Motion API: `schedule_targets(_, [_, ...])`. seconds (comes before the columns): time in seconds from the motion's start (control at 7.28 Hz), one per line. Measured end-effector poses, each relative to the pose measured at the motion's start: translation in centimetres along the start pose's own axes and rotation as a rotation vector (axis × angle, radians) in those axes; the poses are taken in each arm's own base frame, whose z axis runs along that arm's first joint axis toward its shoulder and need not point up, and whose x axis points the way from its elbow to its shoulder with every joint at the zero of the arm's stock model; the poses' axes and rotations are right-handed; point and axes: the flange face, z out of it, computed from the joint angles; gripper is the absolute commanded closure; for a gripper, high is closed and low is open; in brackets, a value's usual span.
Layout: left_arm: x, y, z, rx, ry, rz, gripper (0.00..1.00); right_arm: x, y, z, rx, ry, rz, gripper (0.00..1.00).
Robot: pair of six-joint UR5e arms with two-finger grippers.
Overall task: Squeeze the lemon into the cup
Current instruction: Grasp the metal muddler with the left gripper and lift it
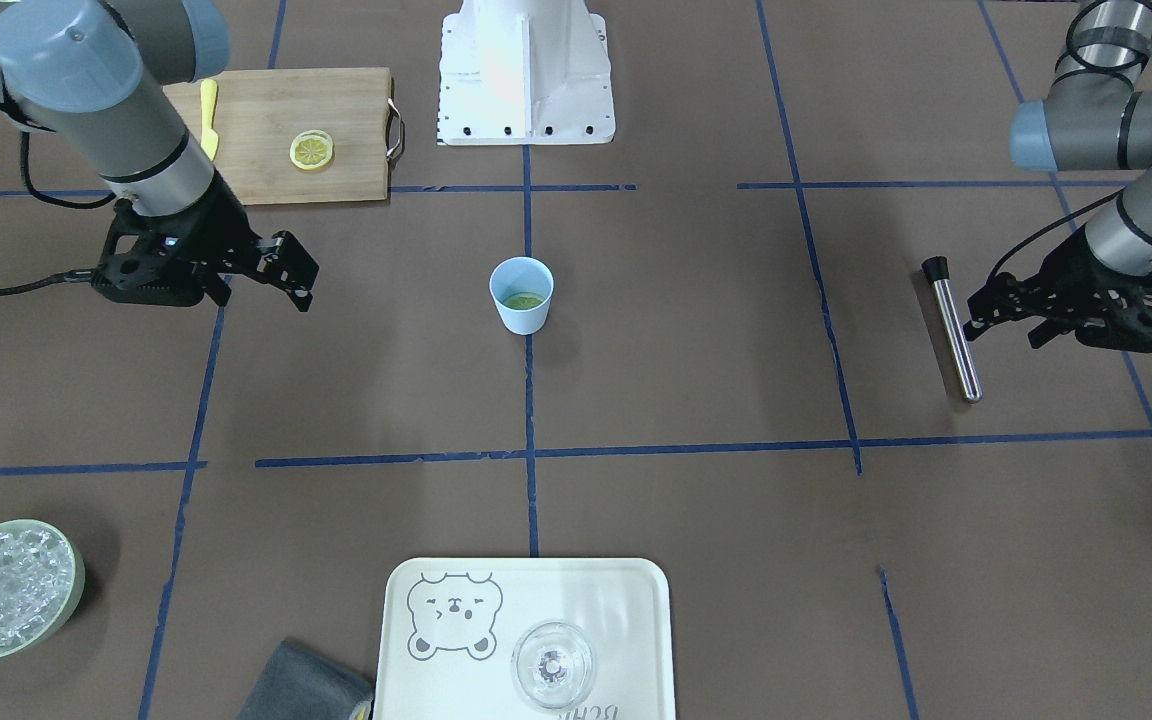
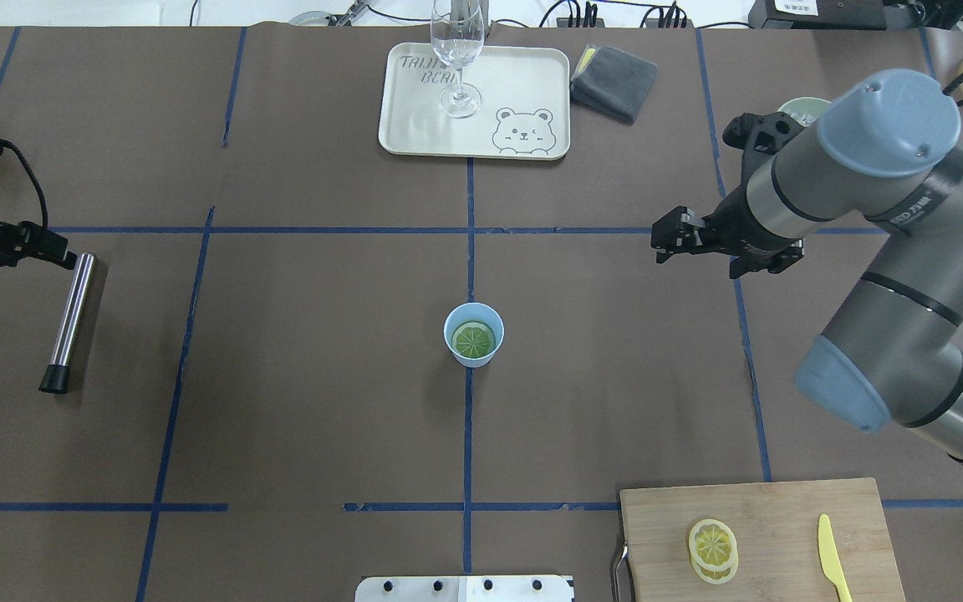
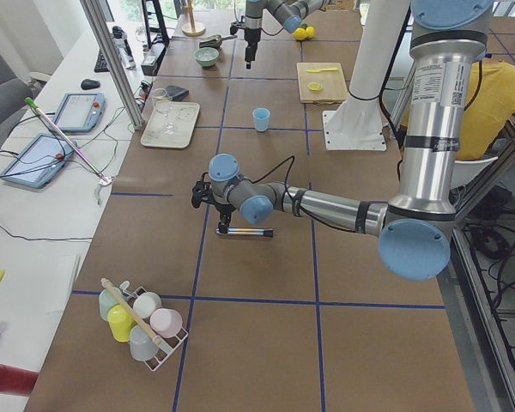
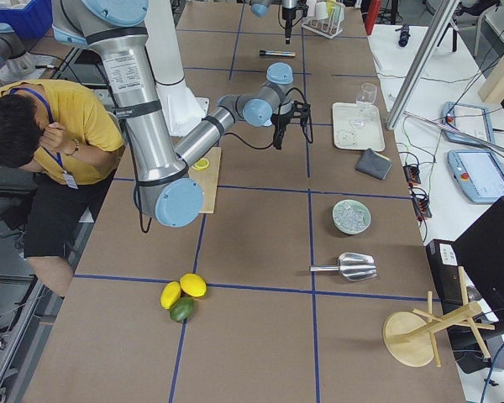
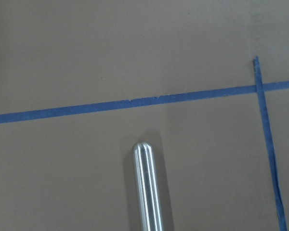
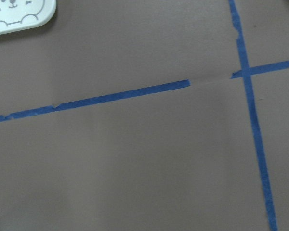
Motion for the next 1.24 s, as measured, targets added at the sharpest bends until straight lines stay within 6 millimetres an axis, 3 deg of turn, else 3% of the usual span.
schedule_targets(0.27, [0.4,-0.5,3.7,-0.021,-0.054,-0.008,0.19,2.7,-0.2,0.4,-0.006,0.007,-0.015,0.0])
schedule_targets(0.55, [0.4,-0.3,5.4,-0.043,-0.078,-0.019,0.23,3.2,-0.1,0.6,-0.007,0.006,-0.016,0.0])
schedule_targets(0.69, [0.5,0.0,6.2,-0.058,-0.087,-0.021,0.32,3.3,-0.1,0.7,-0.006,0.005,-0.016,0.0])
schedule_targets(0.82, [0.7,0.2,6.8,-0.065,-0.094,-0.023,0.99,3.3,-0.1,0.7,-0.006,0.003,-0.016,0.0])
schedule_targets(1.24, [1.4,0.4,7.0,-0.07,-0.103,-0.017,1.0,3.2,-0.1,0.8,-0.006,-0.002,-0.016,0.0])
